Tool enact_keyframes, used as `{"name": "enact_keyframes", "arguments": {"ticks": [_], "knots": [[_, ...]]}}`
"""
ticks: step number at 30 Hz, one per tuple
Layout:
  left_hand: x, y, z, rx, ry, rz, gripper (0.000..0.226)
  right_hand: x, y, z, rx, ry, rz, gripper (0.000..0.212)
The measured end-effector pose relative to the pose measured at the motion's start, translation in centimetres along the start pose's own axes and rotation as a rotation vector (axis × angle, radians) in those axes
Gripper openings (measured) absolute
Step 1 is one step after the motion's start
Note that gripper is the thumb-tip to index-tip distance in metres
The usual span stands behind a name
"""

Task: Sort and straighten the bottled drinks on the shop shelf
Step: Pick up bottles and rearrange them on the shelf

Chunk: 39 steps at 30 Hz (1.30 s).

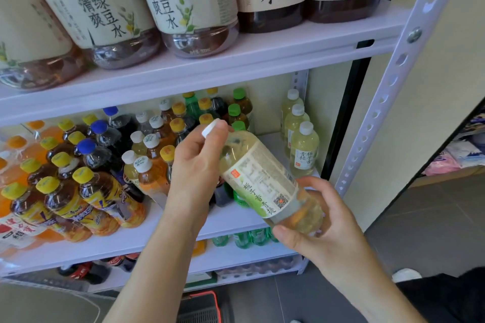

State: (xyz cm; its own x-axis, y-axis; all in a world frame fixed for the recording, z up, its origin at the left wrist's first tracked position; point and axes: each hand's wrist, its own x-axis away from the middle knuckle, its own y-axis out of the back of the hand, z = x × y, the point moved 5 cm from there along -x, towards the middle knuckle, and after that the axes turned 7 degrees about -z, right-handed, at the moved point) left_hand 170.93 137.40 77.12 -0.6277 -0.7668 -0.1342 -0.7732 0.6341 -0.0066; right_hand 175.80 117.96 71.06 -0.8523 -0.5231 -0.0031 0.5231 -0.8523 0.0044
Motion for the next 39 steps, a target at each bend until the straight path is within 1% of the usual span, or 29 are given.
{"name": "enact_keyframes", "arguments": {"ticks": [3,5,8,10,12,14,16,18,20,22,24,26,28,33,37,39], "knots": [[-0.5,-0.5,0.2,-0.103,-0.038,0.052,0.031,-0.1,0.9,-0.3,0.140,0.116,-0.133,0.072],[-0.5,-0.9,0.1,-0.165,-0.101,0.086,0.030,-0.2,1.4,-0.8,0.202,0.143,-0.187,0.074],[-0.4,-1.6,-0.1,-0.225,-0.176,0.090,0.037,-0.4,2.0,-1.8,0.302,0.153,-0.229,0.072],[-0.4,-2.0,0.0,-0.260,-0.191,0.086,0.035,-0.5,2.2,-2.3,0.345,0.169,-0.236,0.072],[-0.6,-2.5,0.1,-0.274,-0.194,0.076,0.030,-0.6,2.2,-2.7,0.417,0.187,-0.208,0.073],[-0.5,-3.0,0.1,-0.322,-0.235,0.089,0.028,-1.0,1.8,-3.2,0.521,0.165,-0.116,0.073],[0.0,-4.4,0.4,-0.441,-0.326,0.157,0.026,-1.6,1.6,-3.7,0.613,0.145,-0.046,0.070],[0.9,-6.1,1.0,-0.608,-0.431,0.234,0.025,-2.2,1.5,-4.2,0.630,0.152,-0.062,0.070],[1.5,-7.7,2.0,-0.752,-0.517,0.282,0.024,-2.8,1.4,-4.7,0.657,0.164,-0.120,0.071],[1.3,-8.9,3.2,-0.848,-0.533,0.327,0.024,-3.5,1.3,-5.8,0.691,0.111,-0.163,0.069],[0.5,-10.1,4.4,-0.915,-0.498,0.390,0.031,-4.2,1.7,-7.6,0.692,0.002,-0.174,0.064],[-0.4,-11.3,5.5,-0.955,-0.492,0.444,0.032,-4.7,2.2,-9.5,0.663,-0.099,-0.164,0.061],[-1.2,-12.6,6.5,-0.976,-0.487,0.475,0.032,-4.9,2.6,-11.0,0.602,-0.162,-0.167,0.061],[-3.0,-15.8,9.2,-1.070,-0.474,0.593,0.032,-4.6,3.3,-13.3,0.481,-0.178,-0.246,0.061],[-4.0,-17.5,10.3,-1.097,-0.500,0.663,0.032,-4.3,2.6,-14.6,0.468,-0.192,-0.239,0.067],[-4.4,-18.1,10.4,-1.090,-0.500,0.690,0.033,-4.9,2.1,-15.0,0.399,-0.241,-0.221,0.071]]}}
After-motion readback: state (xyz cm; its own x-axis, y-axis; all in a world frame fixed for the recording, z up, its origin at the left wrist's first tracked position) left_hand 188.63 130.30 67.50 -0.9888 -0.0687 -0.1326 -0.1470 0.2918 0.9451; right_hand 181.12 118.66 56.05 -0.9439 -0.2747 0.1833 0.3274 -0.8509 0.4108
